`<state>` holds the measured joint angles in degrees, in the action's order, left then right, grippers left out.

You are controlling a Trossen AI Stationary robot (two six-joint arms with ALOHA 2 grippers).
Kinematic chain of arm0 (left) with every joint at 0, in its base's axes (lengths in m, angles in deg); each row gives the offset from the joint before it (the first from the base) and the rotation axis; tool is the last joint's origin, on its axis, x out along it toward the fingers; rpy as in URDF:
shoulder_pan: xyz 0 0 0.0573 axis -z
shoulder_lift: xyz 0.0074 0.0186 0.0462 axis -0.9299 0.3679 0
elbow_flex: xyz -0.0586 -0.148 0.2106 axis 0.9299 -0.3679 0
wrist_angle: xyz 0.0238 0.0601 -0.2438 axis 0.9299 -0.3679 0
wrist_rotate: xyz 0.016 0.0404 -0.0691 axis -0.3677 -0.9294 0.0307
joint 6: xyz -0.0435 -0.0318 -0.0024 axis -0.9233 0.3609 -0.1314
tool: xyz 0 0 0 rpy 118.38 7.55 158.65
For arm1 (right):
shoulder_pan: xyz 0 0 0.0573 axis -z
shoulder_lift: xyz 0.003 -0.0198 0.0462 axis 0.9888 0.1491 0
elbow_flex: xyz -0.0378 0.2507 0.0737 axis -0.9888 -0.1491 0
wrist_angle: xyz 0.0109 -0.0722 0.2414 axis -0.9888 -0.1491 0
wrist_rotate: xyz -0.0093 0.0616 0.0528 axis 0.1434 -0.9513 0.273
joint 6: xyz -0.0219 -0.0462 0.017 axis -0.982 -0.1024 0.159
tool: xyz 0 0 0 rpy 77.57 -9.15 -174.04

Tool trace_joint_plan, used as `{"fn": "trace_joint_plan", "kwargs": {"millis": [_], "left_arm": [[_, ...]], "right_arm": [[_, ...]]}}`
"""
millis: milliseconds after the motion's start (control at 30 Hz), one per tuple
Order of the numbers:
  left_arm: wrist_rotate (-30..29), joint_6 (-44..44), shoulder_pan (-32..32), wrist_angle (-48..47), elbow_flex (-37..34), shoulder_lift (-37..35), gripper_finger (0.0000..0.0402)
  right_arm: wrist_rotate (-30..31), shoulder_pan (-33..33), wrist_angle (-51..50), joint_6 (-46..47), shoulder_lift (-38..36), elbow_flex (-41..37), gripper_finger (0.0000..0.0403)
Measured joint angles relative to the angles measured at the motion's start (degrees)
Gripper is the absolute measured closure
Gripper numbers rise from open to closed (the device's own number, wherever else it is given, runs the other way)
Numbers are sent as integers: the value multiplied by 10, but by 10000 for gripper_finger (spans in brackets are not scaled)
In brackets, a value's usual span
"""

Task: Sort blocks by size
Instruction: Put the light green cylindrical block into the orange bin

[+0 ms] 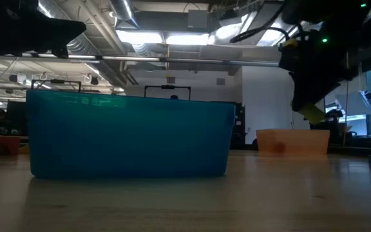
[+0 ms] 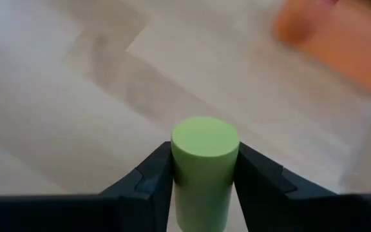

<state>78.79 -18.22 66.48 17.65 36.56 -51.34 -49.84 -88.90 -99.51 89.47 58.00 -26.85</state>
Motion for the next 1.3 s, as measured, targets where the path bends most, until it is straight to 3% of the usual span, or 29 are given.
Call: {"fn": "trace_joint_plan", "kwargs": {"millis": [233, 533, 900, 1300], "left_arm": [[-5, 6, 0, -2, 0, 0, 391], [-15, -3, 0, -8, 0, 0, 314], [-15, -2, 0, -8, 0, 0, 290], [-15, 7, 0, -7, 0, 0, 290]], "right_arm": [[30, 113, 3, -95, -84, 0, 265], [38, 300, 65, -234, -113, 1, 264], [-70, 488, 219, -342, -27, 0, 264], [-164, 573, 278, -344, 101, 0, 263]]}}
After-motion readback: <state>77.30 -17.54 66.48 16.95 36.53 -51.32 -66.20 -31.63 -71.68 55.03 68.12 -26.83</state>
